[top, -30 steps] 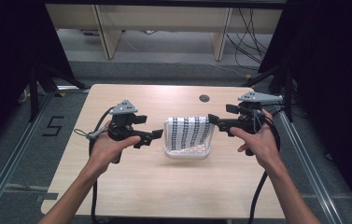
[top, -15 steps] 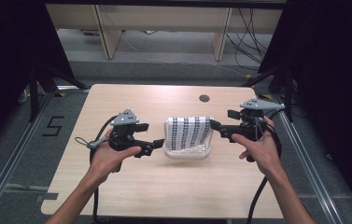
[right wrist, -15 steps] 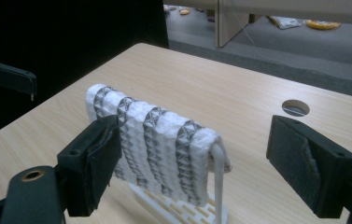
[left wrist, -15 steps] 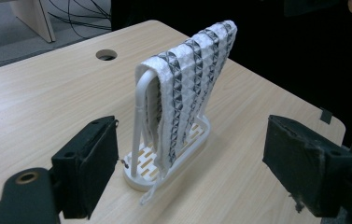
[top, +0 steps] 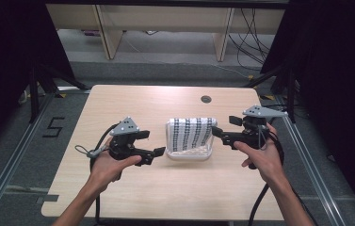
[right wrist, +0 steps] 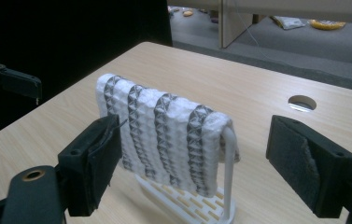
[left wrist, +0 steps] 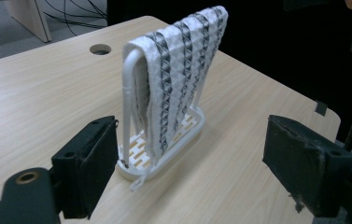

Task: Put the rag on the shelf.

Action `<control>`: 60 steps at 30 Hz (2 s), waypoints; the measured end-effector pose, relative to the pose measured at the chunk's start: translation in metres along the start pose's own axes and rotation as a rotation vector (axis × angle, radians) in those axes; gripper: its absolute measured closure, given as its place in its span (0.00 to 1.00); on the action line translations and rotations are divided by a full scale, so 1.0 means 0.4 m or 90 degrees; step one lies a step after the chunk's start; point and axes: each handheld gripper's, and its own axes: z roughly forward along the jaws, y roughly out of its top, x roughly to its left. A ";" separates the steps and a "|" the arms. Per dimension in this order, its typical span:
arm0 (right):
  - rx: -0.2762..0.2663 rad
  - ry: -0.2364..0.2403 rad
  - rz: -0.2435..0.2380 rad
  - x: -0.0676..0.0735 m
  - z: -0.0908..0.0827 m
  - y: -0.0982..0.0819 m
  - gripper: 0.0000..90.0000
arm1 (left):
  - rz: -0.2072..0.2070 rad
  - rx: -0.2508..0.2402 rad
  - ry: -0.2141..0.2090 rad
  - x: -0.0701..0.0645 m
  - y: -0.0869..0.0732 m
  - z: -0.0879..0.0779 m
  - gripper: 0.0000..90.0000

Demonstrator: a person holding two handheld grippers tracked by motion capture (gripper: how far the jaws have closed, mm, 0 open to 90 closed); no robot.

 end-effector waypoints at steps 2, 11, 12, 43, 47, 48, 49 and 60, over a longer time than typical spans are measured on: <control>0.001 -0.001 0.014 0.006 -0.004 -0.008 0.22 | 0.001 -0.005 -0.006 -0.003 -0.009 0.001 0.19; -0.002 0.013 0.015 0.007 -0.003 -0.047 0.22 | 0.010 -0.001 -0.013 -0.012 -0.036 -0.009 0.19; -0.001 0.021 0.011 0.005 -0.002 -0.050 0.22 | 0.014 -0.002 -0.013 -0.013 -0.040 -0.009 0.19; 0.015 0.046 0.019 0.032 0.008 -0.138 0.21 | 0.005 0.017 -0.033 -0.031 -0.148 0.008 0.19; 0.013 0.043 0.015 0.034 0.009 -0.150 0.21 | 0.011 0.017 -0.024 -0.033 -0.162 0.007 0.19; 0.022 0.049 0.038 0.041 0.009 -0.153 0.21 | 0.010 0.015 -0.029 -0.032 -0.166 0.008 0.19; 0.011 0.044 0.019 0.037 0.012 -0.156 0.21 | 0.007 0.020 -0.023 -0.033 -0.172 0.008 0.19; 0.029 0.033 -0.015 0.056 0.021 -0.194 0.20 | -0.007 0.024 -0.030 -0.032 -0.218 0.011 0.19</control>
